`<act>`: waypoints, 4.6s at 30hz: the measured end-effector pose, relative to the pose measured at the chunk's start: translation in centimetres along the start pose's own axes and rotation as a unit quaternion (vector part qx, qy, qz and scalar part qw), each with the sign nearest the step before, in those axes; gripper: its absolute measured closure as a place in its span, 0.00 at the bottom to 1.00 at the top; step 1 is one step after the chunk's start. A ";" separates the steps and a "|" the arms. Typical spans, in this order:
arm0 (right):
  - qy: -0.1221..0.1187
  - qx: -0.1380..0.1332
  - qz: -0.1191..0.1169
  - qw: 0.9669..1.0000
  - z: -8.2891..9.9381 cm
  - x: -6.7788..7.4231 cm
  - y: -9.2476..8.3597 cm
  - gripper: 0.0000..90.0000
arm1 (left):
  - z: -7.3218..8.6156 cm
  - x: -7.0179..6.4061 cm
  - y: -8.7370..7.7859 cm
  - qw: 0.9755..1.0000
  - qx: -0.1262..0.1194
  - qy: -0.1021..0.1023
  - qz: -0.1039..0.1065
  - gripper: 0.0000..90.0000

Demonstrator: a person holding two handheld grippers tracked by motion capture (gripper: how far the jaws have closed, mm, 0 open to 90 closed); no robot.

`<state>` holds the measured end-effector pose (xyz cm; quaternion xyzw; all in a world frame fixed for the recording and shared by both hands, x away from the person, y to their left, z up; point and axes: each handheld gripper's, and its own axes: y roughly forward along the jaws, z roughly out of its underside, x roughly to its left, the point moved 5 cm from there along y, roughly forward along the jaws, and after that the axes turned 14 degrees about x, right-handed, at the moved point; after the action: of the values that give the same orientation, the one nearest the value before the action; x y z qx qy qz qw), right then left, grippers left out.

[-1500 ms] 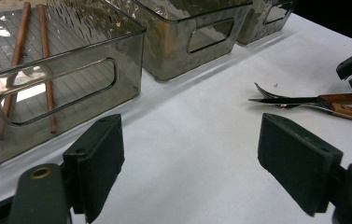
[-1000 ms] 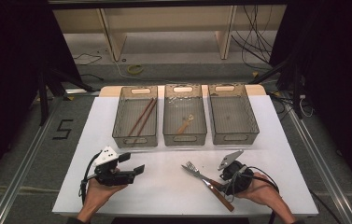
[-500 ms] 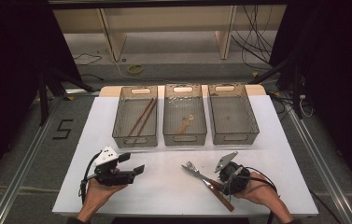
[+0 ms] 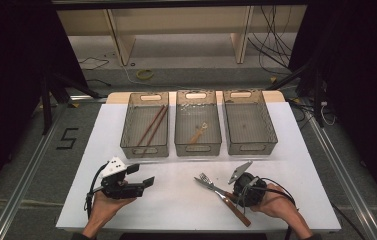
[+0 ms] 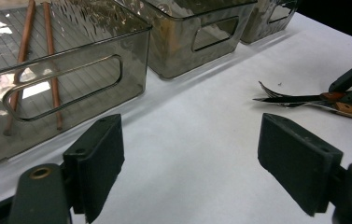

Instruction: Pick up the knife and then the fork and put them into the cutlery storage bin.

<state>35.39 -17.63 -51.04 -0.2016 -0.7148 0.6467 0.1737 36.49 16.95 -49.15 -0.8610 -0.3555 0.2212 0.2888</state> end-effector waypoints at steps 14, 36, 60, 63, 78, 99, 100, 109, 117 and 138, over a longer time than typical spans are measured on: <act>-0.024 0.010 0.010 1.000 -0.2 0.1 0.0 0.86 | 0.0 0.0 0.0 1.000 0.000 -0.001 0.000 0.25; -0.023 0.001 0.005 1.000 -0.4 0.2 -0.1 0.86 | 0.0 0.1 -0.1 1.000 -0.004 -0.004 0.000 0.25; 0.002 -0.062 -0.019 0.998 -0.6 -0.8 -1.5 0.86 | 0.0 0.2 -0.1 1.000 -0.007 -0.005 -0.003 0.25; 0.008 -0.066 -0.026 0.997 -0.7 -0.8 -1.8 0.86 | 0.0 0.2 -0.1 1.000 -0.006 -0.006 -0.003 0.25; 0.037 -0.142 -0.028 0.989 -1.1 -2.5 -5.0 0.86 | -0.1 0.4 -0.3 1.000 -0.012 -0.014 -0.001 0.25; 0.093 -0.181 -0.008 0.979 -2.3 -7.4 -7.8 0.86 | -0.1 0.3 -1.0 0.999 -0.033 -0.009 0.003 0.24; 0.096 -0.181 -0.007 0.979 -2.3 -7.7 -7.8 0.86 | -0.1 0.2 -1.0 0.999 -0.033 -0.007 0.003 0.24; 0.126 -0.184 0.001 0.975 -2.7 -10.0 -8.1 0.86 | 0.1 0.4 -1.3 0.999 -0.033 -0.006 0.000 0.24; 0.152 -0.188 0.001 0.970 -3.1 -12.2 -8.3 0.86 | 0.3 0.5 -1.5 0.999 -0.033 -0.001 -0.004 0.24; 0.204 -0.187 0.012 0.961 -4.0 -15.9 -9.0 0.86 | 0.5 0.6 -1.7 0.999 -0.035 0.003 -0.008 0.24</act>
<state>50.51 -23.11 -41.48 -0.3667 -0.7698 0.4488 0.2674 35.80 18.54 -48.50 -0.8683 -0.3689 0.2040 0.2615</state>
